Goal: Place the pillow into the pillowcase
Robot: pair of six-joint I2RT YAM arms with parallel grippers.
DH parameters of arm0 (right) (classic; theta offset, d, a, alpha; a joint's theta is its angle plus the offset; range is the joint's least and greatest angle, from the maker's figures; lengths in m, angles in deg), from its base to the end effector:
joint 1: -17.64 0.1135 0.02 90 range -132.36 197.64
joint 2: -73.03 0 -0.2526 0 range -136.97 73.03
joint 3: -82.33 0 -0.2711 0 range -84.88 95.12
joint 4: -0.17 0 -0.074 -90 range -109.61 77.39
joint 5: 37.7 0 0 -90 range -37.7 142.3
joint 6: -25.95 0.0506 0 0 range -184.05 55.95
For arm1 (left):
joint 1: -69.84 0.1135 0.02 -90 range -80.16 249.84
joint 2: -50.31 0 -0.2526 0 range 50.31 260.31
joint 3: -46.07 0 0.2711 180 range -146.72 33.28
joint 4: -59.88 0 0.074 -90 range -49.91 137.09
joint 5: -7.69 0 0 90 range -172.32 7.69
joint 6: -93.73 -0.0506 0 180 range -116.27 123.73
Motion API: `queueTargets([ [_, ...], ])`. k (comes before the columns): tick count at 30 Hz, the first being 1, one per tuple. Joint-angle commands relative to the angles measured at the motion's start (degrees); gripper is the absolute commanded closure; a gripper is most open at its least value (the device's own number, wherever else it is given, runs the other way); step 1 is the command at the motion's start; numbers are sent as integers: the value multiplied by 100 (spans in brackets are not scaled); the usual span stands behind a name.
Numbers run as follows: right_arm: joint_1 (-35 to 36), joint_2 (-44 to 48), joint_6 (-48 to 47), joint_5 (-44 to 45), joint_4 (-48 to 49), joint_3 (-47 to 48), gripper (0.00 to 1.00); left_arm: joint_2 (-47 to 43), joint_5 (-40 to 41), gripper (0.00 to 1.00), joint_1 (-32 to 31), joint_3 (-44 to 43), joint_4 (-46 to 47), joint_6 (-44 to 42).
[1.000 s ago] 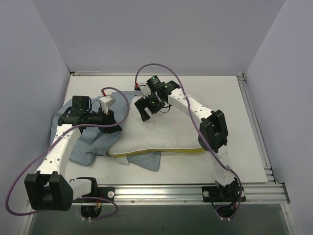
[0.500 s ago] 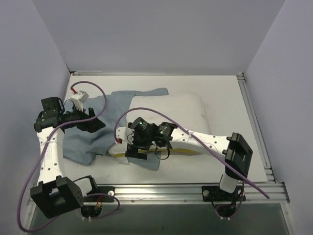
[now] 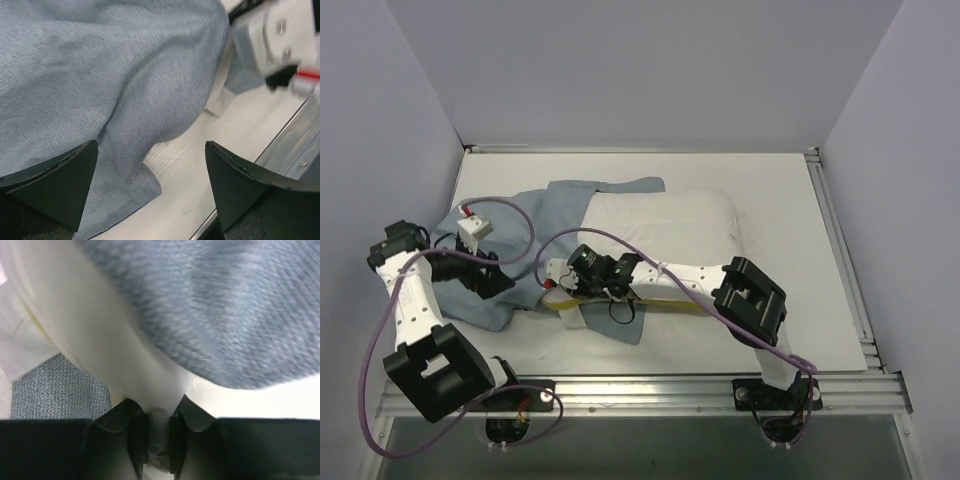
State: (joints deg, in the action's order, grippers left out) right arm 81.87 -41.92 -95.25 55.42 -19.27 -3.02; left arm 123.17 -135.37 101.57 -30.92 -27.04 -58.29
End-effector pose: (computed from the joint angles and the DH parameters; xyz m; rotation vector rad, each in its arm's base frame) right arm 0.2097 0.4280 0.1689 -1.6633 1.5519 0.2439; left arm 0.2161 0.0861 0.2708 0.6701 2.1990 -0.6785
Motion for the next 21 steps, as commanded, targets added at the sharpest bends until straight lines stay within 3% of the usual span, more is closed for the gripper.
queueTargets([
  [1, -462, 184, 684, -257, 33, 277, 89, -298, 76, 4, 35, 529, -1446, -2259],
  [2, -542, 228, 842, -502, -98, 399, 98, -360, 59, 4, 18, 688, -1447, -2575],
  [3, -638, 280, 974, -644, -186, 470, 100, -430, 15, 4, 0, 812, -1412, -2970],
  [10, -1079, 377, 1722, -1665, -538, 752, 100, -878, -863, 9, -509, 1507, -236, -3272],
  [12, -1079, 334, 1749, -1770, -582, 778, 100, -1210, -970, 14, -797, 1735, 448, -2328],
  [13, -1079, 316, 1766, -1788, -600, 796, 100, -1343, -926, 16, -904, 1832, 1278, -1906],
  [16, -1105, 220, 1916, -1885, -653, 901, 100, -1967, -575, 24, -1501, 2358, 2514, -1025],
  [17, -1149, 202, 2038, -1980, -662, 927, 100, -2108, -200, 25, -1720, 2508, 2891, -379],
  [18, -1167, 150, 2126, -2042, -679, 1023, 100, -2309, -5, 26, -2096, 2779, 3504, -111],
  [21, -1307, 79, 2425, -2288, -741, 1164, 100, -2391, 514, 29, -2704, 3027, 4009, 233],
])
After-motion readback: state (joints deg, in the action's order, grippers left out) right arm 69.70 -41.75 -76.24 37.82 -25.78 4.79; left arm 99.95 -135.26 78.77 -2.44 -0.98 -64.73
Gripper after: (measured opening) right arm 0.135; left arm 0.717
